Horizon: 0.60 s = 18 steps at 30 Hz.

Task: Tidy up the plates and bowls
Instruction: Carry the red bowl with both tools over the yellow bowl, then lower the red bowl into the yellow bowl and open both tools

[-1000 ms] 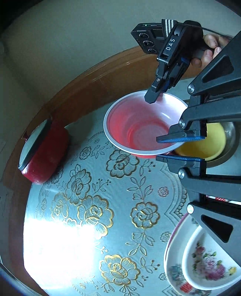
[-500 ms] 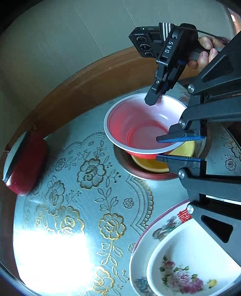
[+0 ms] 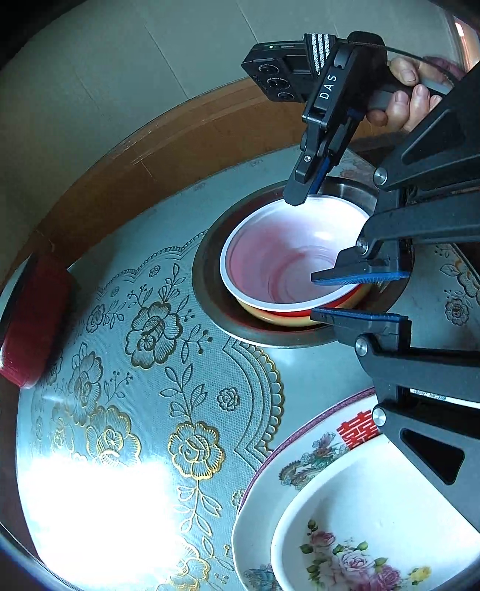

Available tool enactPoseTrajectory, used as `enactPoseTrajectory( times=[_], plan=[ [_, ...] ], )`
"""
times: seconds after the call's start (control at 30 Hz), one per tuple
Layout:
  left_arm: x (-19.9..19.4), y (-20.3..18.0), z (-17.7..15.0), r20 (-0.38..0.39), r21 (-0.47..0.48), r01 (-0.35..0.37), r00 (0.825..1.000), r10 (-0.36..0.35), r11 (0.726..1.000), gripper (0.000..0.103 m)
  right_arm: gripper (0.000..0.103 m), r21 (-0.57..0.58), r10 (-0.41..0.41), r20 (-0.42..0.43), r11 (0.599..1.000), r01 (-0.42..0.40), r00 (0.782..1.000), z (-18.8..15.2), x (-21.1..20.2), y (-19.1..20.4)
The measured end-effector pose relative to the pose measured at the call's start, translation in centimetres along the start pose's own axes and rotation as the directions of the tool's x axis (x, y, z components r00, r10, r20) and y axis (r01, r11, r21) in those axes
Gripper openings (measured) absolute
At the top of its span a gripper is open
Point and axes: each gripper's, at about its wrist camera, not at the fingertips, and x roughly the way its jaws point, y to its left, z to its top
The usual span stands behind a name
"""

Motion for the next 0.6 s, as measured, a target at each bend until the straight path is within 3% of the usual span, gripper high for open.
enactPoseTrajectory(
  times=[0.27,0.4,0.6],
  plan=[
    [-0.5,-0.2,-0.1,0.031,0.025,-0.019,0.999,0.018,1.000,0.013,0.022,-0.100,-0.115,0.043,0.988,0.119,0.992,0.6,-0.1,1.1],
    [-1.0,-0.5,-0.3,0.066,0.060,-0.062,0.996,0.057,0.996,0.016,0.023,-0.146,-0.155,0.036,0.977,0.159,0.987,0.8,0.4,1.6],
    [-1.6,0.2,-0.4,0.093,0.055,-0.080,0.993,0.075,0.995,0.020,0.023,-0.259,-0.267,0.058,0.927,0.272,0.962,1.0,1.6,3.3]
  ],
)
